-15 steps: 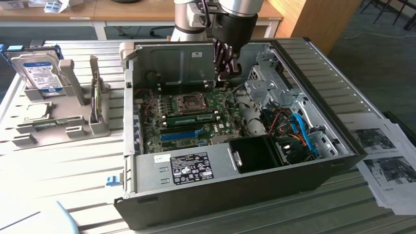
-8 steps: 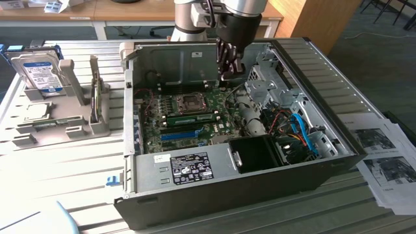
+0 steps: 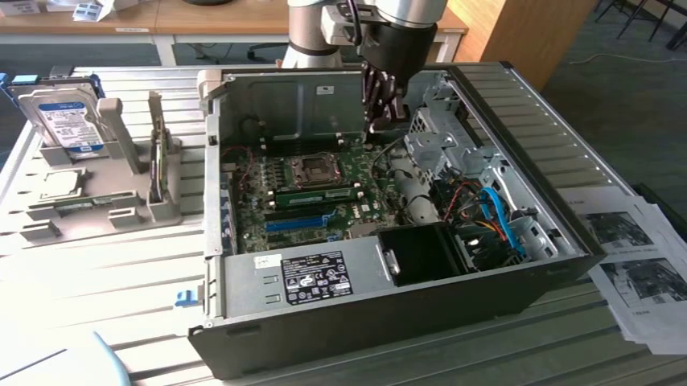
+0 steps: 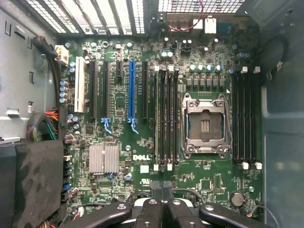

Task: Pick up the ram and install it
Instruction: 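Press down the ram until it locks into place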

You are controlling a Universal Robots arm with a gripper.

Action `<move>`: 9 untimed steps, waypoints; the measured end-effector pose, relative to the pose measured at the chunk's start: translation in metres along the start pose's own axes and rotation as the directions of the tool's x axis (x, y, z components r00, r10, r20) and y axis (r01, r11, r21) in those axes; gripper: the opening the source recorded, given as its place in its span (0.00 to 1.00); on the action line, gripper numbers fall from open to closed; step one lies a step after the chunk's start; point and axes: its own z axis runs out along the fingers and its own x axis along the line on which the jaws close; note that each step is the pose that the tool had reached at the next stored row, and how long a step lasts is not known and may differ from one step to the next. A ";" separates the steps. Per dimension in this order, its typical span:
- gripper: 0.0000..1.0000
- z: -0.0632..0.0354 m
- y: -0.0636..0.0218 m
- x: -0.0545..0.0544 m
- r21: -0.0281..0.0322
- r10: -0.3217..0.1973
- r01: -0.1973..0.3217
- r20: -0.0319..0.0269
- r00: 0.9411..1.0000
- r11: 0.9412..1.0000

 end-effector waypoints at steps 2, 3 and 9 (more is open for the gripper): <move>0.09 0.0002 0.0000 0.000 0.000 0.000 0.000 0.000 1.000 1.000; 0.09 0.0007 0.0000 0.000 0.000 0.000 0.000 0.000 1.000 1.000; 0.09 0.0068 -0.0003 0.000 -0.001 0.000 0.000 0.000 1.000 1.000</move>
